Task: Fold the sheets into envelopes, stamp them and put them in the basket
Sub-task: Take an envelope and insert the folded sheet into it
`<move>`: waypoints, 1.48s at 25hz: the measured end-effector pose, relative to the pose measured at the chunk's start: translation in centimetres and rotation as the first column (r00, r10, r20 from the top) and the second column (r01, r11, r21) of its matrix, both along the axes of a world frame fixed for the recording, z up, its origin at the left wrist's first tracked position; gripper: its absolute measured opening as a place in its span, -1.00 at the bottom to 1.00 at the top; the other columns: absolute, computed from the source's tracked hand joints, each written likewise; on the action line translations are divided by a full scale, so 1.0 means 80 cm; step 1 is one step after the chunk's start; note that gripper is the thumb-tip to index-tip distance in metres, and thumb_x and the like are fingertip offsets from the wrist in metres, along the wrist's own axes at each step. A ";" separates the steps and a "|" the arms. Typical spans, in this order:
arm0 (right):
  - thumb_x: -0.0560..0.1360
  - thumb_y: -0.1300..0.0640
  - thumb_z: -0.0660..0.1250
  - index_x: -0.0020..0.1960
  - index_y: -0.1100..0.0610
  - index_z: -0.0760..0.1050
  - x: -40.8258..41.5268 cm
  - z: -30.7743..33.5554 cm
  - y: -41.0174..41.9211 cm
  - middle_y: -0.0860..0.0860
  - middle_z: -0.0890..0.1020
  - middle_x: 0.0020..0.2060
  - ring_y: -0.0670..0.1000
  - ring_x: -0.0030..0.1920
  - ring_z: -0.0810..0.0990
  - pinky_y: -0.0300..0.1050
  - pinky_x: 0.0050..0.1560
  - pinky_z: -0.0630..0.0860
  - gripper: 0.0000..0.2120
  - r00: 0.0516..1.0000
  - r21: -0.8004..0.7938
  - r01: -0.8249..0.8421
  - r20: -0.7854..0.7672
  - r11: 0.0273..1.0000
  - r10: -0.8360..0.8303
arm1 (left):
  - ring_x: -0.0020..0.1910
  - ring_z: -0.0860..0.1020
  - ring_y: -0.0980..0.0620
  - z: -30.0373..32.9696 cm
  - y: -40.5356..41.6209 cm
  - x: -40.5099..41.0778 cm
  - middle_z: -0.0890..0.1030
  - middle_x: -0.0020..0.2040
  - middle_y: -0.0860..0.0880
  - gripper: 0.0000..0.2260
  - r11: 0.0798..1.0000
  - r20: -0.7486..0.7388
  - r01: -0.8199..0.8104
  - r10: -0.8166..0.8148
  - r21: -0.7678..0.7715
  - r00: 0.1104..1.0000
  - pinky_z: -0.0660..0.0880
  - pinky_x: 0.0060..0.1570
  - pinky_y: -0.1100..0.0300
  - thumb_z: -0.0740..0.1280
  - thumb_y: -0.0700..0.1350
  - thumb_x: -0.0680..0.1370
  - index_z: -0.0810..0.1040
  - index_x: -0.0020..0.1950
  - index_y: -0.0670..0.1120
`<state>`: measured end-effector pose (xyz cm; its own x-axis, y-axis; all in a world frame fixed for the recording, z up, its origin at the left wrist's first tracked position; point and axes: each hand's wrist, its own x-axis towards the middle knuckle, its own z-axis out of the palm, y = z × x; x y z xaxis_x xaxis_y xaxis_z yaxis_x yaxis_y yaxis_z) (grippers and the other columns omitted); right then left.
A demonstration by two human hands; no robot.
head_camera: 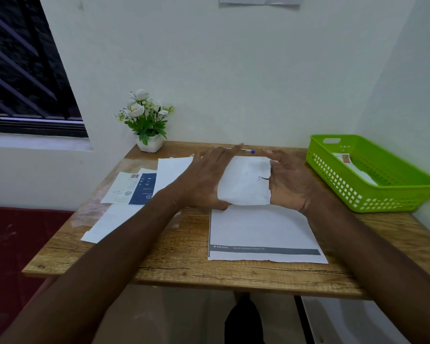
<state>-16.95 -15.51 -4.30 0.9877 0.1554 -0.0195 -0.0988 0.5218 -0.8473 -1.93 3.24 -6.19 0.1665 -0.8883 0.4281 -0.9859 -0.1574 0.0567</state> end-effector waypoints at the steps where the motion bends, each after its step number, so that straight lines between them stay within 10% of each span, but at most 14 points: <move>1: 0.54 -0.03 0.39 0.42 0.18 0.52 -0.001 -0.001 0.001 0.17 0.58 0.35 0.17 0.34 0.57 0.14 0.33 0.51 -0.49 1.000 0.013 -0.012 0.010 1.000 0.012 | 0.39 0.34 -0.07 0.000 0.000 -0.001 0.34 0.40 -0.01 0.14 1.000 0.003 0.010 -0.010 -0.008 1.000 0.31 0.37 -0.21 0.50 0.25 0.27 -0.06 0.68 0.01; 5: 0.39 -0.04 0.56 0.61 0.18 0.17 -0.001 -0.007 -0.004 0.19 0.40 0.50 0.21 0.39 0.49 0.23 0.35 0.47 -0.05 0.998 0.040 0.052 0.026 0.998 -0.053 | 0.35 0.37 -0.03 0.003 0.000 -0.003 0.36 0.37 0.01 0.12 0.997 0.002 0.047 -0.046 -0.054 0.999 0.33 0.35 -0.20 0.51 0.21 0.27 -0.03 0.68 -0.02; 11: 0.48 -0.03 0.48 0.40 0.19 0.53 -0.004 -0.012 0.003 0.17 0.59 0.33 0.18 0.35 0.57 0.15 0.34 0.50 -0.44 0.995 0.050 -0.031 0.098 0.998 0.026 | 0.28 0.40 -0.04 0.003 -0.003 -0.011 0.40 0.31 -0.01 0.12 0.995 0.047 0.063 -0.059 -0.071 0.997 0.36 0.28 -0.15 0.50 0.17 0.23 0.01 0.67 -0.04; 24: 0.57 0.00 0.35 0.43 0.24 0.49 -0.001 -0.018 0.007 0.18 0.58 0.35 0.17 0.39 0.53 0.11 0.38 0.45 -0.49 0.979 0.093 -0.139 0.163 0.986 0.123 | 0.40 0.36 -0.06 0.012 0.000 -0.002 0.38 0.45 -0.04 0.07 0.999 0.197 -0.037 0.044 -0.039 0.979 0.26 0.38 -0.15 0.44 0.31 0.24 0.10 0.65 0.01; 33: 0.15 -0.09 0.67 0.27 0.22 0.62 0.002 -0.020 0.009 0.19 0.66 0.20 0.20 0.19 0.66 0.13 0.20 0.60 -0.23 0.991 0.069 0.106 0.071 0.992 -0.111 | 0.29 0.42 -0.06 0.004 0.002 -0.001 0.45 0.30 -0.02 -0.13 0.995 0.094 -0.003 0.012 -0.096 0.995 0.33 0.30 -0.08 0.49 0.15 0.23 0.33 0.50 -0.01; 37: 0.34 -0.10 0.56 0.39 0.23 0.54 0.006 -0.018 0.001 0.19 0.61 0.31 0.19 0.31 0.59 0.15 0.25 0.55 -0.29 0.990 0.054 0.053 0.126 0.997 -0.059 | 0.29 0.42 -0.05 0.009 0.004 0.003 0.45 0.31 -0.01 -0.14 0.997 0.069 -0.041 0.046 -0.067 0.997 0.34 0.29 -0.10 0.48 0.18 0.24 0.33 0.50 -0.01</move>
<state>-16.47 -15.42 -5.77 0.9888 0.0974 0.1130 0.0385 0.5656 -0.8238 -1.68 3.57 -5.49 0.1713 -0.8507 0.4970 -0.9802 -0.1982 -0.0015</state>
